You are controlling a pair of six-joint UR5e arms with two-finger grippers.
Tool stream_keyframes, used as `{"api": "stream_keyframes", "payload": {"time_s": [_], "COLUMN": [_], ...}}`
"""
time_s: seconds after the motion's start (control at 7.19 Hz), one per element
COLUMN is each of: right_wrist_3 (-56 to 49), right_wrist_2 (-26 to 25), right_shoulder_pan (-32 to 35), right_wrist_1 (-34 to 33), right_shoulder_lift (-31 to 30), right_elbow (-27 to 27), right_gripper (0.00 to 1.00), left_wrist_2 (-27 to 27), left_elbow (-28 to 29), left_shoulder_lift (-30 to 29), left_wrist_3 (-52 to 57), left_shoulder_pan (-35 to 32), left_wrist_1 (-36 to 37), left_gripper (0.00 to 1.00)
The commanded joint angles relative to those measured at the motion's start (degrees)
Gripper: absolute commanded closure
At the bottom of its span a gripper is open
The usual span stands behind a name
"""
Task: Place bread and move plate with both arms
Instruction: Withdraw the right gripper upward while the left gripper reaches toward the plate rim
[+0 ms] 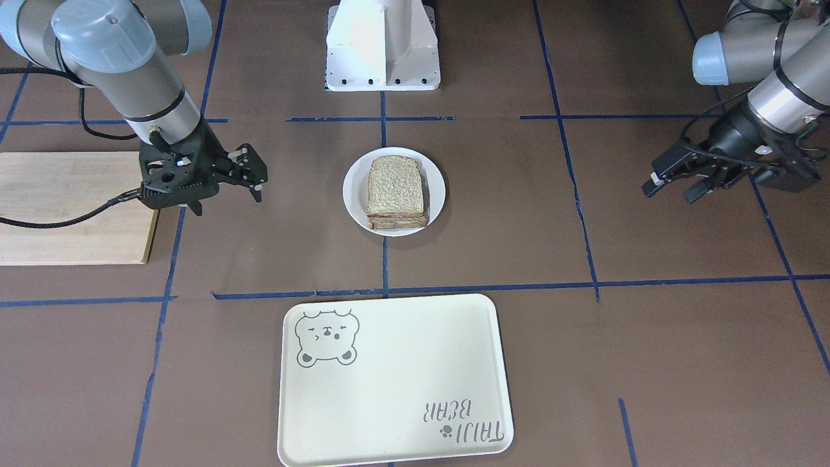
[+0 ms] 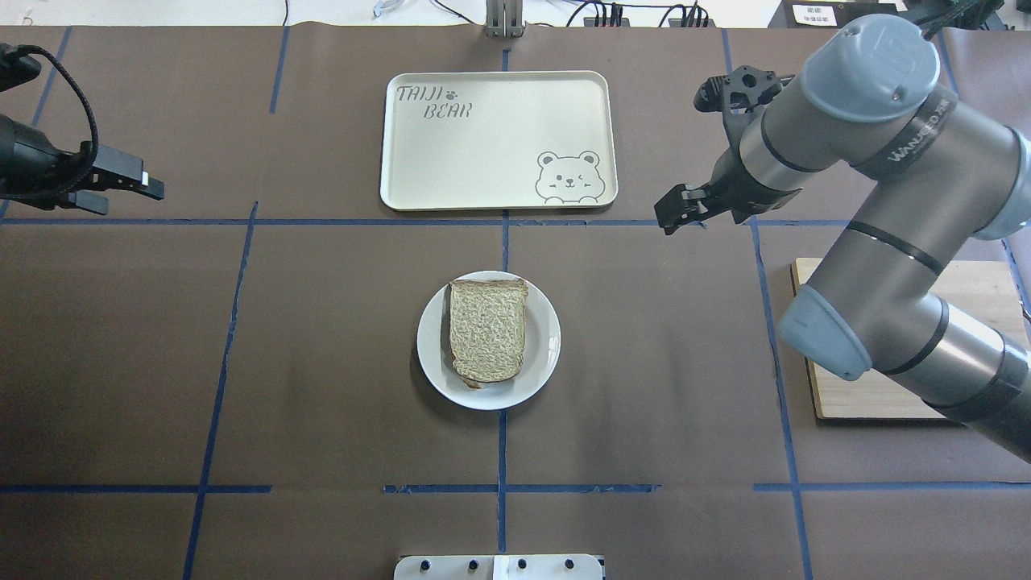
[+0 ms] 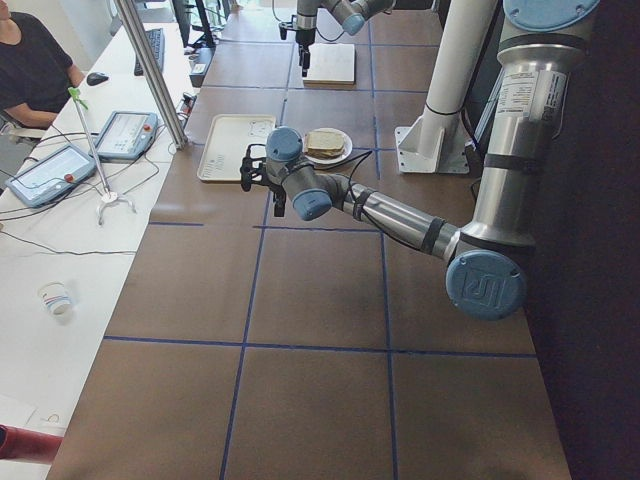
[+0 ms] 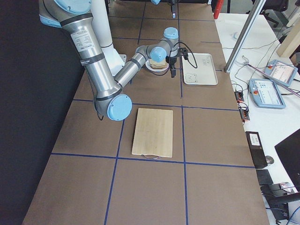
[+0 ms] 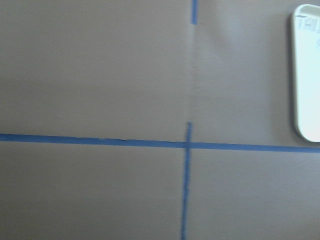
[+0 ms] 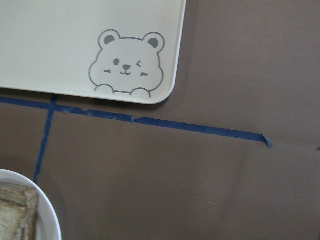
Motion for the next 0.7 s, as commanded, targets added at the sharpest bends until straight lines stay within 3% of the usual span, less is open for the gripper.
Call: {"api": "stream_keyframes", "payload": {"time_s": [0.0,0.14,0.42,0.56], "right_wrist_3": [-10.9,-14.2,-20.8,-23.1], "right_wrist_2": [4.1,7.7,11.7,13.5], "right_shoulder_pan": [5.5,9.0,14.0,15.7], "right_wrist_1": [-3.4,-3.5,-3.5,-3.5], "right_shoulder_lift": [-3.6,-5.2,-8.7,-10.0], "right_elbow": [1.2,1.0,0.9,0.9], "right_gripper": [0.0,0.0,0.0,0.0], "left_wrist_2": [11.5,15.0,16.3,17.9], "left_elbow": [0.5,1.8,11.5,12.6], "left_shoulder_lift": [-4.2,-4.4,-6.4,-7.9], "left_wrist_3": [-14.2,-20.0,-30.1,-31.9], "left_shoulder_pan": [9.7,13.2,16.1,18.6], "left_wrist_1": [-5.2,-11.0,-29.5,-29.9], "left_gripper": [0.0,0.0,0.0,0.01]}}
